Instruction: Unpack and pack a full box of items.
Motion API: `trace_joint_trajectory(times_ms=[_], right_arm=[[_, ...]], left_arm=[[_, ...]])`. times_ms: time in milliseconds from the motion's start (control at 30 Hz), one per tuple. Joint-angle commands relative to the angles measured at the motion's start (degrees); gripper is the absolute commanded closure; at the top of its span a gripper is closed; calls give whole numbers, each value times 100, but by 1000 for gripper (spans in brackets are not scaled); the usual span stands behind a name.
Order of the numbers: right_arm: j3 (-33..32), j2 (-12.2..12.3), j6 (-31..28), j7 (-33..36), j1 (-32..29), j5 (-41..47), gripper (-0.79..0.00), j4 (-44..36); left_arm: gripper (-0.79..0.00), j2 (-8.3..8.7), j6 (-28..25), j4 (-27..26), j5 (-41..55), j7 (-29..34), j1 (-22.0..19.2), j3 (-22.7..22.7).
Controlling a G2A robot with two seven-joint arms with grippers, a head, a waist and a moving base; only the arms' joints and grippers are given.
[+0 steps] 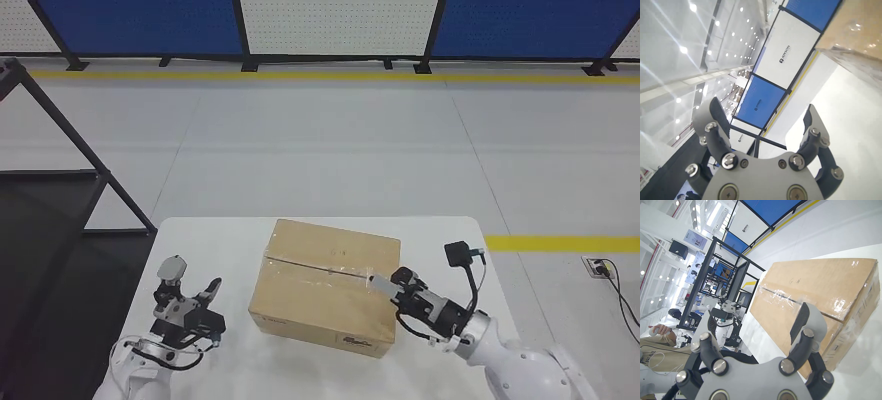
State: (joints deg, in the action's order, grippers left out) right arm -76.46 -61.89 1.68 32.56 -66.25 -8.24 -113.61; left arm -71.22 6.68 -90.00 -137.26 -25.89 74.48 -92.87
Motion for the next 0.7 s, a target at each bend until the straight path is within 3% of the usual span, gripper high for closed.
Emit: trace_joint_trajectory(times_ms=[0,300,667], right_arm=[[-28,2,-6,-2,-25,-6,-785,-26],[-108,12,3,132,-73,-36,-785,-27],[246,17,239,803,302,-569,-785,142]], left_arm=[[-785,9,-128,243,15,-138,-163,75],[-785,-3,-159,748,-279,-347,-518,644],[-785,60,-248,531,-528,-697,-251,831]])
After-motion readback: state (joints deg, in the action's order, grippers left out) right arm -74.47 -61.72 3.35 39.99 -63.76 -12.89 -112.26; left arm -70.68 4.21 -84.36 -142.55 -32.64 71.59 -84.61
